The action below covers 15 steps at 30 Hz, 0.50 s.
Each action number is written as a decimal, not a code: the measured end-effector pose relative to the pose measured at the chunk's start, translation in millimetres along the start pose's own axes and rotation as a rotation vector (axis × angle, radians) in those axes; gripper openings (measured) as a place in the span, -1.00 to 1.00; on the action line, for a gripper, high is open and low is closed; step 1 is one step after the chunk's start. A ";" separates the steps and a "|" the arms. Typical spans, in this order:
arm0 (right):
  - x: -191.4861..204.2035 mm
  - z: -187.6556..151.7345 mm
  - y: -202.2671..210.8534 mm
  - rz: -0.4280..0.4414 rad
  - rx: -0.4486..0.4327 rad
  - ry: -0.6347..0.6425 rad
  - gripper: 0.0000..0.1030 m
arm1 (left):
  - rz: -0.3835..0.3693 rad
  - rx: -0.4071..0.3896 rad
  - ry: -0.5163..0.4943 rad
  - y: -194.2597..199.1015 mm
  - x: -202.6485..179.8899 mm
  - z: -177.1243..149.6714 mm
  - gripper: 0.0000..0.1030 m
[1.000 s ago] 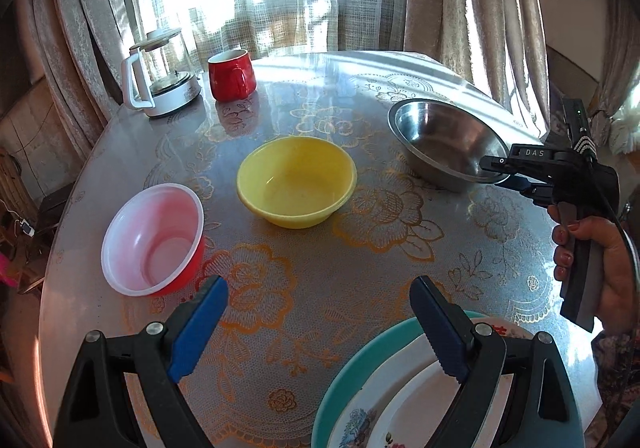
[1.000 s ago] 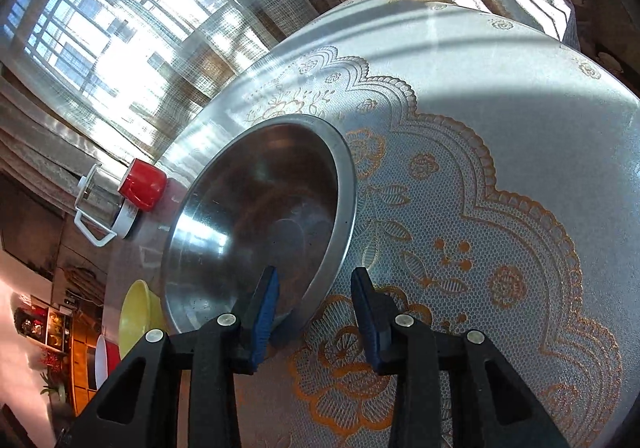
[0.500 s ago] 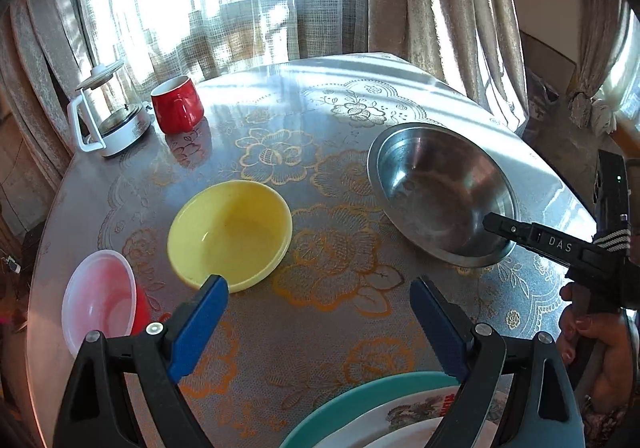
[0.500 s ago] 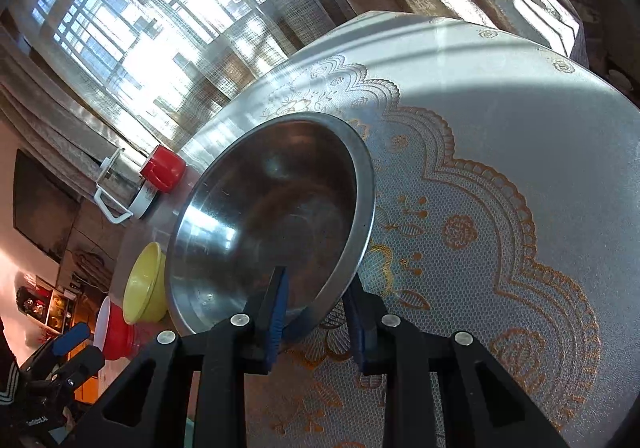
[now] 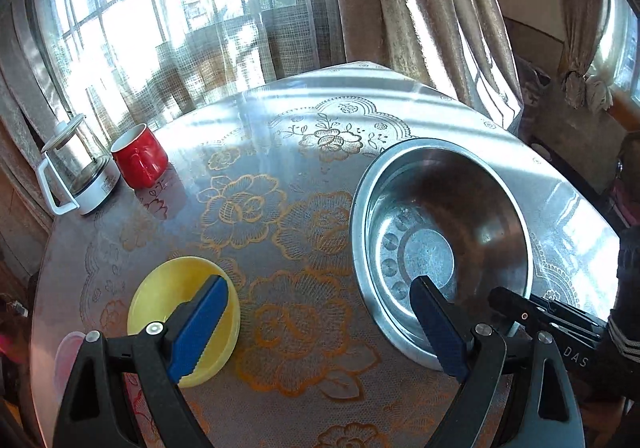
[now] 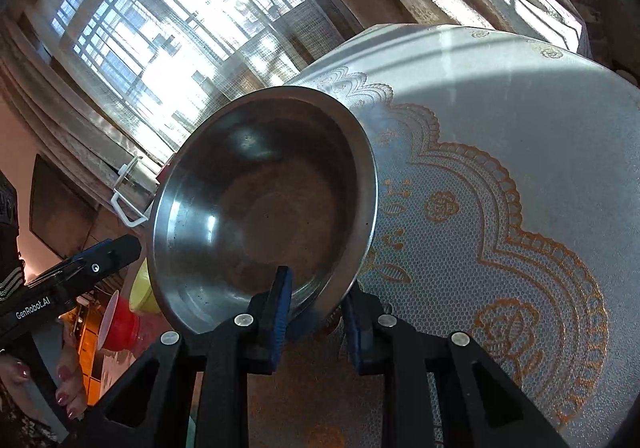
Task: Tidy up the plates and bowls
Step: 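Move both grippers to the steel bowl rim and close on it, then lift the steel bowl with both grippers and carry it beside the plate stack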
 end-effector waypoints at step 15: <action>-5.5 -3.4 -5.7 0.025 0.032 -0.048 -0.54 | -0.062 0.082 -0.079 -45.6 -18.7 -11.1 -0.13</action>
Point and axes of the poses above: each gripper's, at about its wrist camera, not at the fingertips, and y roughly against the way its jaws point, x to its left, z to its top, the point moved 5 cm from there along -y, roughly the way its jaws point, and after that the axes turned 13 degrees about -x, right-handed, at the moved point
